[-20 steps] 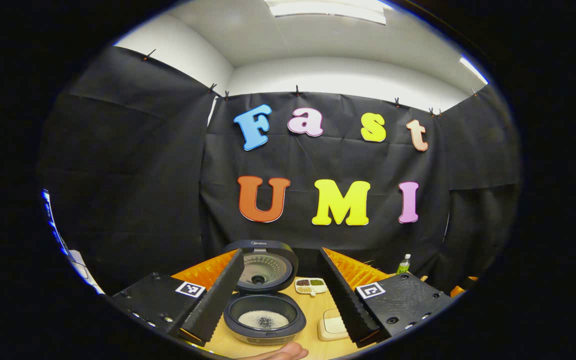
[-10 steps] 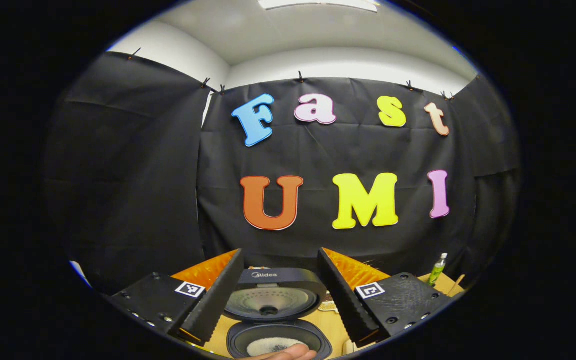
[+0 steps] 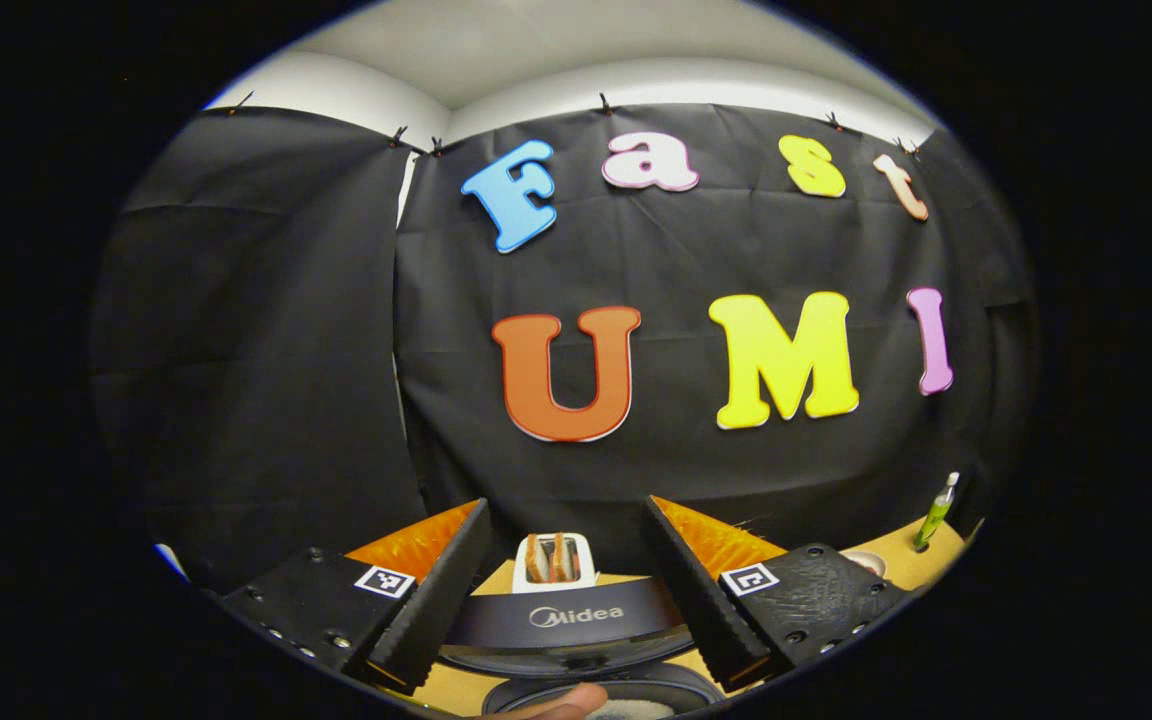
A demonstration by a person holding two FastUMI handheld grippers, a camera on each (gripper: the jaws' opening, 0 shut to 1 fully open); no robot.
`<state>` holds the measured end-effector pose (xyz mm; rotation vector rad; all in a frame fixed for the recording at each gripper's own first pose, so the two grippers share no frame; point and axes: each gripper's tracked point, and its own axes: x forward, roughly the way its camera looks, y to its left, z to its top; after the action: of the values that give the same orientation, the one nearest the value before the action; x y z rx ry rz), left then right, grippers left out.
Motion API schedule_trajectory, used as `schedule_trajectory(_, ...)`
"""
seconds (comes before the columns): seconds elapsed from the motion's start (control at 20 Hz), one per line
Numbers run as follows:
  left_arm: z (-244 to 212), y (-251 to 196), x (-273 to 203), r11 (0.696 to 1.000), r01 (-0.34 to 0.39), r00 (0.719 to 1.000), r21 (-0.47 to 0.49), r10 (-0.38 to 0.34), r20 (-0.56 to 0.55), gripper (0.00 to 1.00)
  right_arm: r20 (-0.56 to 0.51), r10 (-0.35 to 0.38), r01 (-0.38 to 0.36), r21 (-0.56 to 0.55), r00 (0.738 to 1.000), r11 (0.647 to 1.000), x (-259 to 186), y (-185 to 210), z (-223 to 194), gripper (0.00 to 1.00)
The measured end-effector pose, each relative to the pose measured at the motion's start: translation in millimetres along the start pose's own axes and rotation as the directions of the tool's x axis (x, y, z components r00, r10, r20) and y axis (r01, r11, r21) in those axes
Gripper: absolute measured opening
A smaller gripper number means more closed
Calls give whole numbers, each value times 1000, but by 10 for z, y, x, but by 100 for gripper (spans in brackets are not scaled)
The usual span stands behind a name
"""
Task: Close the left gripper, press the button to open the rice cooker; take a wooden spoon from the chopstick holder with the right hand, scoop a spoonful of rice and pour it into the rice cooker, then put the wooden spoon back into the chopstick holder.
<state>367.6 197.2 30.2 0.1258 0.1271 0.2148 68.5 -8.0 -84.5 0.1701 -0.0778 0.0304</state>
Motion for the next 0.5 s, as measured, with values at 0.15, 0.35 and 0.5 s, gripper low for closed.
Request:
schedule_trajectory(0.15, 1, -71, -65, 1000, 28, 1000, -12, -28, -3, 98, -14, -9, 9, 1, 1000, 1000, 1, 48, -56, 95)
schedule_trajectory(0.35, -41, -117, -226, 999, 9, 999, -50, -8, 39, 95, -49, -13, 13, 6, 999, 1000, -53, 108, -70, 95)
schedule_trajectory(0.5, -70, -153, -340, 1000, 8, 995, -21, -6, 95, 96, -40, -13, 14, 23, 999, 1000, -140, 144, 45, 95)
